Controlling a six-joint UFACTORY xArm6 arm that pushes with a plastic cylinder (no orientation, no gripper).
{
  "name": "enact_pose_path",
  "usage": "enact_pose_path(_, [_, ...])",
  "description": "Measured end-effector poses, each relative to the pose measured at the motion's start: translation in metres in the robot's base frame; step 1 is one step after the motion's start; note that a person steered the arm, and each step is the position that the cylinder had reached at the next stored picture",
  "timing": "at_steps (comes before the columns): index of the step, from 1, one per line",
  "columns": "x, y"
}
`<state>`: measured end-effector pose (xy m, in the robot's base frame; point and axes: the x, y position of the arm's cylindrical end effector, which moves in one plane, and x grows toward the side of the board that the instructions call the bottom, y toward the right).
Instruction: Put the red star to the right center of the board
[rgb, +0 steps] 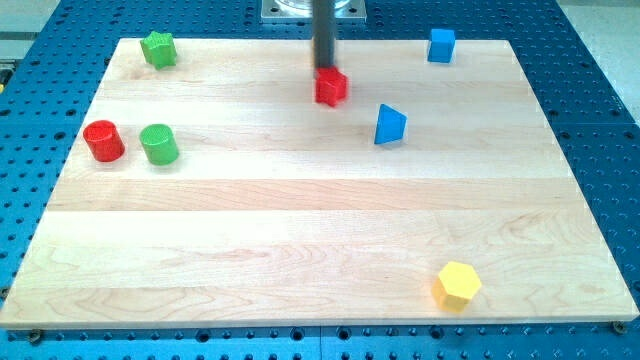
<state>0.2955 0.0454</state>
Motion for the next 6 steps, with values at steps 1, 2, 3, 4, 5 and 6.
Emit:
enact_pose_path(1, [0.045, 0.077])
enact_pose_path(2, [0.024, 0.073])
enact_pose_path(3, [0.009, 0.042])
enact_pose_path(4, [0.009, -0.003])
enact_pose_path(5, [0.014, -0.022])
enact_pose_path(6, [0.038, 0.005])
